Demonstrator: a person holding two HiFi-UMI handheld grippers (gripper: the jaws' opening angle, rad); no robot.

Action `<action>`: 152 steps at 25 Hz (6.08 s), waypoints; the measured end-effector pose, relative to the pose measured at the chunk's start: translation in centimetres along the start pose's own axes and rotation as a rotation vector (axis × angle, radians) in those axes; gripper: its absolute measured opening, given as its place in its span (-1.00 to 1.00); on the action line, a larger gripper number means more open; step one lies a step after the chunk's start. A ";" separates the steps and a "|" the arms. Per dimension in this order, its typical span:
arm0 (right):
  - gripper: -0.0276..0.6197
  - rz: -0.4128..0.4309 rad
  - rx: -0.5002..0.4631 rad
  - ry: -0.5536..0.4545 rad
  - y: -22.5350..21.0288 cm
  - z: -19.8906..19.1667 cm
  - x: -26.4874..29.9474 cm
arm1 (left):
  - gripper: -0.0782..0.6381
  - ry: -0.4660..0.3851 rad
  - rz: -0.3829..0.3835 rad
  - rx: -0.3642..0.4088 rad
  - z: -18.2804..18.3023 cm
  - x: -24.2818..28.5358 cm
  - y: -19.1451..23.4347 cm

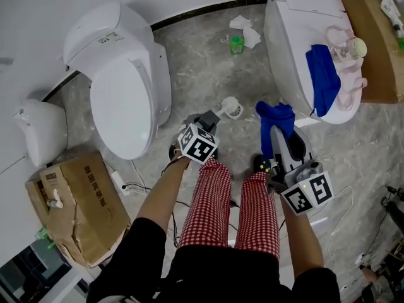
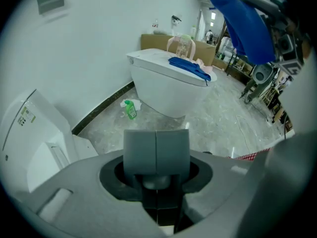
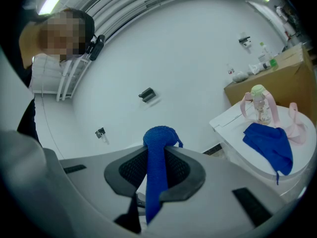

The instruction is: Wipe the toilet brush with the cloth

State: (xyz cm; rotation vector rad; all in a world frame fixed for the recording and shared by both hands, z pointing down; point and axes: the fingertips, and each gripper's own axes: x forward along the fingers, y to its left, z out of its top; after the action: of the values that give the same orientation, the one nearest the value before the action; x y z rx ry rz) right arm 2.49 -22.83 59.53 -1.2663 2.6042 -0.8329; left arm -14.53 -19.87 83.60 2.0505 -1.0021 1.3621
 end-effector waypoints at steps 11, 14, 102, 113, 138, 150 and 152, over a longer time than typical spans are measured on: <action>-0.72 0.022 -0.014 -0.014 1.3 1.4 0.7 | -0.34 -0.017 0.018 -0.001 0.4 -2.2 1.0; -0.72 0.026 -0.016 -0.016 1.6 1.6 0.9 | -0.34 -0.024 0.024 0.001 0.6 -2.8 1.4; -0.72 0.084 -0.136 -0.060 8.5 12.7 1.6 | -0.34 -0.382 0.161 -0.024 11.3 -24.4 3.3; -0.72 0.119 -0.168 -0.061 10.6 15.0 2.3 | -0.34 -0.453 0.189 -0.077 13.4 -27.2 3.3; -0.72 0.163 -0.219 -0.067 12.8 18.1 2.8 | -0.34 -0.551 0.234 -0.130 14.9 -32.3 3.6; -0.72 0.222 -0.215 -0.060 15.0 18.3 3.6 | -0.34 -0.597 0.245 -0.193 14.4 -34.3 3.8; -0.72 0.229 -0.220 -0.062 15.2 18.5 3.8 | -0.34 -0.606 0.252 -0.194 14.4 -34.8 3.8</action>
State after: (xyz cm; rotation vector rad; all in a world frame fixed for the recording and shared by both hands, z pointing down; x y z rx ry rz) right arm -4.06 -25.97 36.37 -0.9929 2.7811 -0.4724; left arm -17.56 -21.89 45.93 2.2866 -1.6178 0.7006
